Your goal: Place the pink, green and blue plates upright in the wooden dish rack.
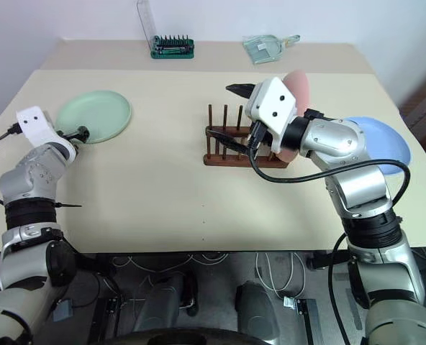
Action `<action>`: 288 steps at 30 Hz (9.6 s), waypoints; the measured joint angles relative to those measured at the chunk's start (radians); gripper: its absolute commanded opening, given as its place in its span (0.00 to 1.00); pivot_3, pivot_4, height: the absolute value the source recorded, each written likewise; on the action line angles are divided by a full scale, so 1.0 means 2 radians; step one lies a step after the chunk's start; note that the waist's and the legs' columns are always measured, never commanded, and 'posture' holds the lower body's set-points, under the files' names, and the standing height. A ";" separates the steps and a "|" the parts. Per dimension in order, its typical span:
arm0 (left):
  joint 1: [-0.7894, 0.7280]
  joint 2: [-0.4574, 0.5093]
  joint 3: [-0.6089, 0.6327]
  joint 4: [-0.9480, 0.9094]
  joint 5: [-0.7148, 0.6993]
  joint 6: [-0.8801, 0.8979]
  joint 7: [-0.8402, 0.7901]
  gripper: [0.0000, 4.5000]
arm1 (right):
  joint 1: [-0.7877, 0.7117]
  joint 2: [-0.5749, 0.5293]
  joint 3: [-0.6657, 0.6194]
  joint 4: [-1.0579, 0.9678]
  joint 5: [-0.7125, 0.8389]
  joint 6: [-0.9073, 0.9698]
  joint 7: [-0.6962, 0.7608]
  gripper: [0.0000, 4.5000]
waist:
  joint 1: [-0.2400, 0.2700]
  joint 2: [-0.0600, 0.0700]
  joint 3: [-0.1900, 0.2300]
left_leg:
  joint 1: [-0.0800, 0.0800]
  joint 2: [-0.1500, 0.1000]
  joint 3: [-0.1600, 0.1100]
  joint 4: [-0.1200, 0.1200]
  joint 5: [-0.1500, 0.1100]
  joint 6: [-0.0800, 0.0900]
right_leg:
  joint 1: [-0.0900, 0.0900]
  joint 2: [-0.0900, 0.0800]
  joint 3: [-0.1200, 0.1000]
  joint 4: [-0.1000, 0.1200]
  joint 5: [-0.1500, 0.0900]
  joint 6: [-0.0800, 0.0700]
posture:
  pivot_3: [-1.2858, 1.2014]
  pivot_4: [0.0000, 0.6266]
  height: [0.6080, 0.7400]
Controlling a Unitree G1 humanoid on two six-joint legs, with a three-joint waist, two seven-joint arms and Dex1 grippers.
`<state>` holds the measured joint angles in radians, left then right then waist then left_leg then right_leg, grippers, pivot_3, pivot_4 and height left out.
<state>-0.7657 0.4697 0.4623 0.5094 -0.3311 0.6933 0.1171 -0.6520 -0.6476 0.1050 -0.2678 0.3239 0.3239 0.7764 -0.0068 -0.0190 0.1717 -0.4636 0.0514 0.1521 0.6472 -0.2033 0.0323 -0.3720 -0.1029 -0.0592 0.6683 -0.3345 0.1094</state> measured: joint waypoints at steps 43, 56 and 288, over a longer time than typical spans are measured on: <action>-0.034 -0.089 -0.130 -0.302 -0.046 -0.086 -0.076 0.01 | -0.086 0.060 0.137 0.106 -0.314 -0.137 -0.122 1.00 | -0.005 -0.001 0.000 | 0.001 0.000 0.001 0.000 0.000 -0.001 | 0.000 0.000 0.001 0.001 0.000 0.000 | 0.52 0.24 0.94; -0.031 -0.101 -0.147 -0.374 -0.046 -0.002 -0.058 0.00 | -0.093 0.065 0.151 0.180 -0.428 -0.228 -0.172 0.94 | -0.006 -0.001 0.000 | 0.001 0.000 0.001 0.000 0.000 -0.001 | 0.000 0.000 0.001 0.001 0.000 0.000 | 0.52 0.24 0.94; 0.238 0.047 -0.208 -0.291 -0.047 -0.177 -0.509 1.00 | -0.004 0.239 -0.109 -0.027 0.296 0.249 -0.342 0.99 | -0.007 0.007 0.001 | 0.001 0.001 0.002 -0.002 0.000 0.000 | -0.001 0.000 0.001 0.001 0.000 -0.001 | 0.52 0.24 0.94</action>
<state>-0.2892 0.5642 0.0456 -0.0728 -0.4255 0.3388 -0.9001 -0.6592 -0.1702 -0.1140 -0.3214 0.9156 0.8215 0.0926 -0.0214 -0.0058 0.1744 -0.4624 0.0528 0.1557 0.6437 -0.2040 0.0326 -0.3750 -0.1030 -0.0566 0.6697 -0.3337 0.1081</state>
